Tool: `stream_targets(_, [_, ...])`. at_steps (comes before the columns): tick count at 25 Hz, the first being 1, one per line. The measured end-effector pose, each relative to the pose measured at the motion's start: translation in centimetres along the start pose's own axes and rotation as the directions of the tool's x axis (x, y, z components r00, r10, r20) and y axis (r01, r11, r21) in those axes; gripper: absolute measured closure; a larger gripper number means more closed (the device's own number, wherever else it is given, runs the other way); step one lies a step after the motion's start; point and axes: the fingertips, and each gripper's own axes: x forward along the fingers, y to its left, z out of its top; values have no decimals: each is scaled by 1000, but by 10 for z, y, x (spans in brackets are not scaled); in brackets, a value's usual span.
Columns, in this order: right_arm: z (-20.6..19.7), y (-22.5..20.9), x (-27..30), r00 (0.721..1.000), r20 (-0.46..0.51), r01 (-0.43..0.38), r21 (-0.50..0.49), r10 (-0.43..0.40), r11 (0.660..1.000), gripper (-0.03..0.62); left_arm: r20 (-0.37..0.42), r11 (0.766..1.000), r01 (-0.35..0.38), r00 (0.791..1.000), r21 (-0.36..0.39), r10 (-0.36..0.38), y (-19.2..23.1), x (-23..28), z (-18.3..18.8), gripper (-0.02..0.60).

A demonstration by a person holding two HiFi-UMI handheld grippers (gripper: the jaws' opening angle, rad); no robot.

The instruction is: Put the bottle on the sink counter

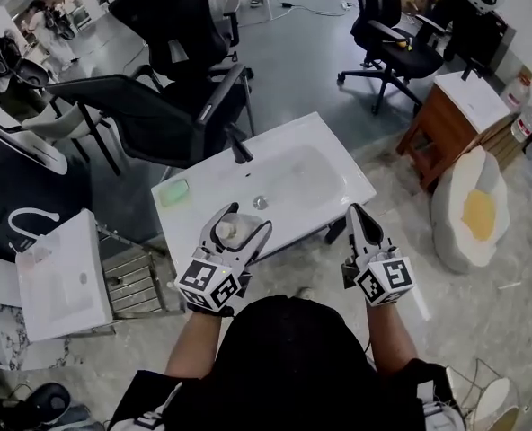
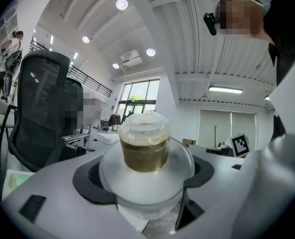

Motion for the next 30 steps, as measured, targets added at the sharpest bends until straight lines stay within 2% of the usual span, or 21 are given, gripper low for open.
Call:
stream_targets(5, [3,-35,-2,1000,-9,-19,4,19,1000,563,-19,1000,-27,999,-5,26,-6,39,-9,226])
stream_targets(11, [1,-67,-10,1000,-29,1,12,-1,1000,563,-61,1000,-5,998,-24,3,-23,77,-26,225])
stream_targets(16, [-10,-90,-4,998,-61,17,21,-15,1000,563,-81,1000,2,997,9,-1,-26,103,-38,225])
stream_targets(20, [-8,-103,7,998,-62,29,20,-28,999,563,-83,1000,6,997,-26,-8,-13,124,-42,225])
stream_targets(27, [-2,-131,56,995,-86,45,-1,-45,999,563,-110,1000,2,994,-20,-5,23,177,-43,225])
stream_targets(30, [4,-143,80,994,-98,56,-1,-56,998,562,-111,999,15,994,-45,-20,35,206,-39,225])
